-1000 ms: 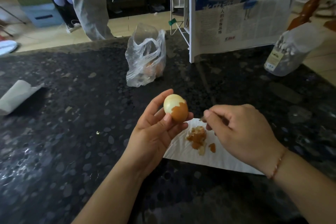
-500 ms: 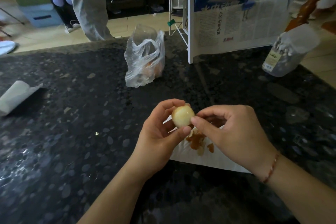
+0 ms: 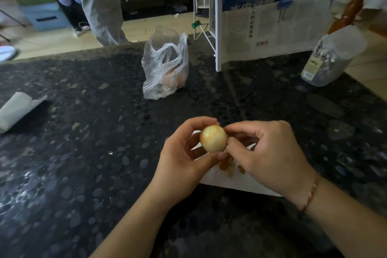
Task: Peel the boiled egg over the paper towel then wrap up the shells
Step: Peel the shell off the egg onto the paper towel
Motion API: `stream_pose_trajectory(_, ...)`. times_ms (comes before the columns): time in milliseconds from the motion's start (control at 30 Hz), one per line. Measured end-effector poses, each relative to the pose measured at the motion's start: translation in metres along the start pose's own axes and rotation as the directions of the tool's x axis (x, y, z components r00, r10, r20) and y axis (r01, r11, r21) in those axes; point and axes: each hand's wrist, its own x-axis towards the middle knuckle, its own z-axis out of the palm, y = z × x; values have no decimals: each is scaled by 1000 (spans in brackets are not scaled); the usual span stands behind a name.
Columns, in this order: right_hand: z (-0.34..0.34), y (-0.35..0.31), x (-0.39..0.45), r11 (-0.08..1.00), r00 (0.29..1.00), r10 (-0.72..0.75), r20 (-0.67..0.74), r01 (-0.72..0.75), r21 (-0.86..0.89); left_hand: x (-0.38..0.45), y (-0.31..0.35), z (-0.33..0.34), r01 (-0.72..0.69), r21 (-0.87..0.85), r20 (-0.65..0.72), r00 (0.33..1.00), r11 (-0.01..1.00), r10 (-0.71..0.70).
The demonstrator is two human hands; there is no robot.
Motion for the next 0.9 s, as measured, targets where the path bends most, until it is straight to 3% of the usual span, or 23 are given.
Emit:
stream_pose_trajectory(467, -1, 3, 2, 978, 985, -173, 27, 175, -114, 2, 2, -4, 14, -22, -17, 1000, 1000, -15)
stream_pose_trajectory(733, -1, 4, 2, 991, 991, -130, 40, 129, 35, 2, 1, -4, 15, -26, -28, 999, 1000, -15)
stream_pose_trajectory(900, 2, 7, 2, 985, 985, -172, -8, 171, -29, 1, 1, -1, 6, -10, -27, 1000, 1000, -7)
